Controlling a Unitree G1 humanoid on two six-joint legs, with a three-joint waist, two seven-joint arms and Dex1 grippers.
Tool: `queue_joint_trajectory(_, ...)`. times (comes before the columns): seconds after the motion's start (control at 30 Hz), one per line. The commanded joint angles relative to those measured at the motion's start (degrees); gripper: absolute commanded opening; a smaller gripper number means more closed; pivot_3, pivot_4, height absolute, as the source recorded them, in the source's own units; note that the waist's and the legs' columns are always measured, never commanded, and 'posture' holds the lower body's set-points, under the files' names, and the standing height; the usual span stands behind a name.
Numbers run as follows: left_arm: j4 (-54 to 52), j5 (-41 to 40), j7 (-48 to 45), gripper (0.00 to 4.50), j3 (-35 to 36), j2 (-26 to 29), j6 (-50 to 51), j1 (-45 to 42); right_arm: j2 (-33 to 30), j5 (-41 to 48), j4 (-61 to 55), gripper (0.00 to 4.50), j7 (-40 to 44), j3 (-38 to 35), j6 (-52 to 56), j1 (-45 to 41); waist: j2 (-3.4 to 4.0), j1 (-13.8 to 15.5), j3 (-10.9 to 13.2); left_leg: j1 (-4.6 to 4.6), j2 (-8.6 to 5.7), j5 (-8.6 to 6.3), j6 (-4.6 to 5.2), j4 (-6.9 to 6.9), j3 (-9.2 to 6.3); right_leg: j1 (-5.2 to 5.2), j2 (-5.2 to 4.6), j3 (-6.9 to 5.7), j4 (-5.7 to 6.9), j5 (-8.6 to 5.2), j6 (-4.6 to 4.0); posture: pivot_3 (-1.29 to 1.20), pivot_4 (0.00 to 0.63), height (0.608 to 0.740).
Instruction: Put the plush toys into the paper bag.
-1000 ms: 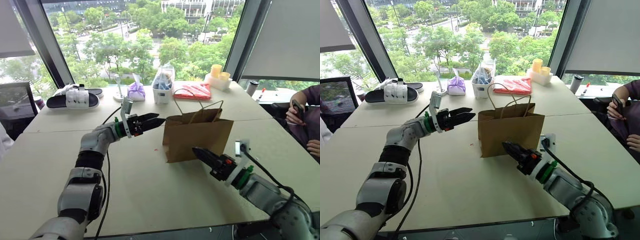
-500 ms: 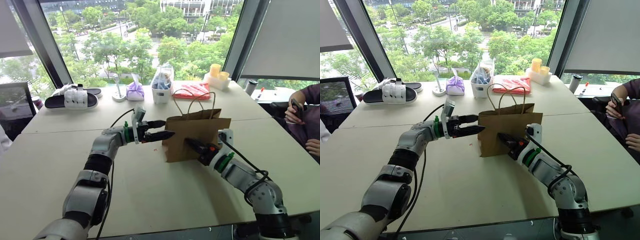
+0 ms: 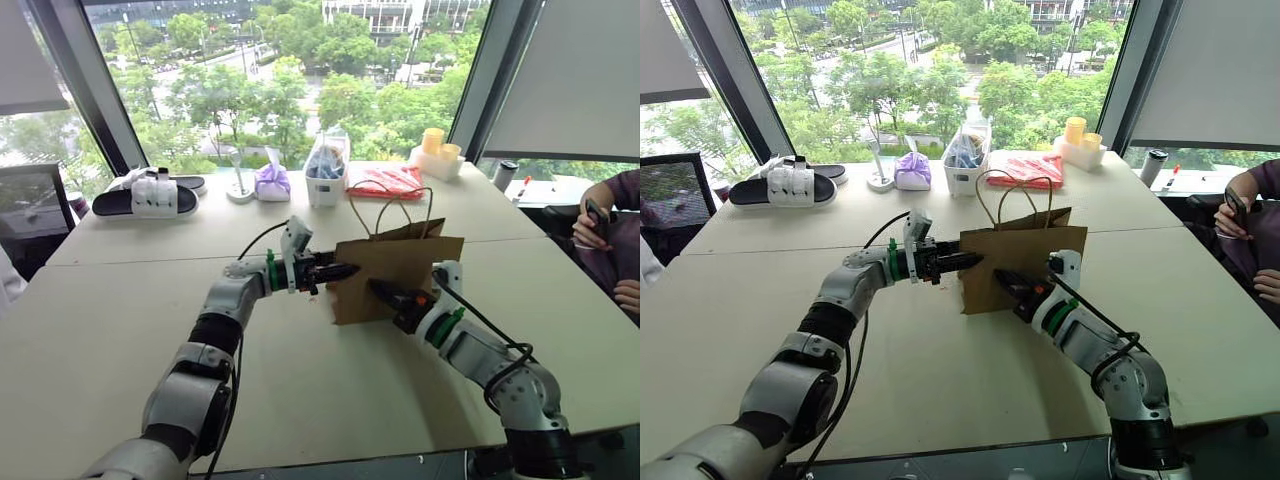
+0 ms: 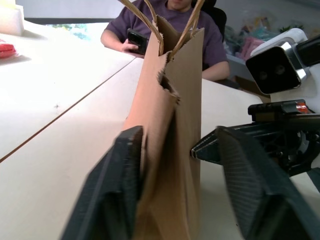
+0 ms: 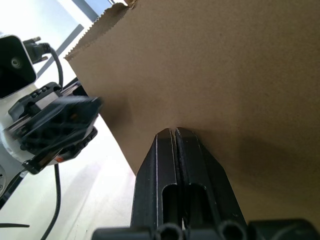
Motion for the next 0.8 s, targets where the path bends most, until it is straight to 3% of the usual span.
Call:
queue_joint_trajectory(0.03, 0.39, 0.25, 0.99, 0.71, 0.47, -0.86, -2.19, -1.90, 0.47, 0.38, -3.17, 0.00, 0.71, -1.19, 0.11, 0.45, 0.00, -0.02, 0.00, 0.01, 0.00, 0.00, 0.00, -0.01, 0.00, 0.00, 0.00, 0.00, 0.00, 0.00, 0.00, 0.00, 0.150, 0.740)
queue_joint_trajectory(0.07, 0.40, 0.30, 1.20, 0.22, 0.42, -1.12, -2.33, -1.94, 0.50, 0.31, -3.45, 0.00, 0.75, -1.24, 0.21, 0.79, 0.00, -0.06, 0.00, 0.01, 0.00, 0.00, 0.00, -0.01, -0.01, 0.00, 0.00, 0.00, 0.00, 0.00, 0.00, 0.00, 0.150, 0.740)
queue_joint_trajectory(0.1, 0.52, 0.36, 1.35, 0.10, 0.36, -1.32, -2.52, -2.01, 0.56, 0.27, -3.65, 0.00, 0.77, -1.29, 0.29, 1.03, 0.00, -0.04, 0.00, 0.02, 0.00, 0.00, 0.00, -0.01, -0.01, 0.00, 0.01, 0.00, 0.01, 0.00, 0.00, 0.00, 0.150, 0.740)
queue_joint_trajectory(0.33, -2.72, -0.43, 3.45, 0.10, 1.19, -1.79, -1.40, -2.03, -2.22, 6.48, -11.76, 0.00, 3.00, -5.48, 2.88, 8.88, 0.00, 0.14, 0.00, -0.03, -0.01, 0.00, 0.00, 0.00, -0.03, 0.01, -0.01, 0.00, -0.02, 0.00, 0.00, 0.00, 0.150, 0.740)
queue_joint_trajectory(0.63, -14.19, -5.52, 3.86, 0.10, 3.08, 0.37, 5.63, 0.53, -8.90, 17.50, -16.56, 0.00, 7.22, -16.09, 3.80, 18.68, 0.00, -0.10, 0.00, 0.04, 0.03, -0.01, 0.02, -0.02, -0.01, 0.06, 0.01, 0.01, -0.04, 0.00, 0.00, 0.00, 0.150, 0.740)
queue_joint_trajectory(0.8, -5.23, -1.47, 1.19, 0.10, 3.13, 6.49, -0.75, -2.23, -10.41, 17.37, -15.03, 0.00, 7.05, -18.17, 3.22, 19.96, 0.00, -0.09, 0.00, 0.13, 0.03, -0.01, 0.02, -0.01, 0.02, 0.13, 0.04, 0.01, -0.01, 0.00, 0.00, 0.00, 0.150, 0.740)
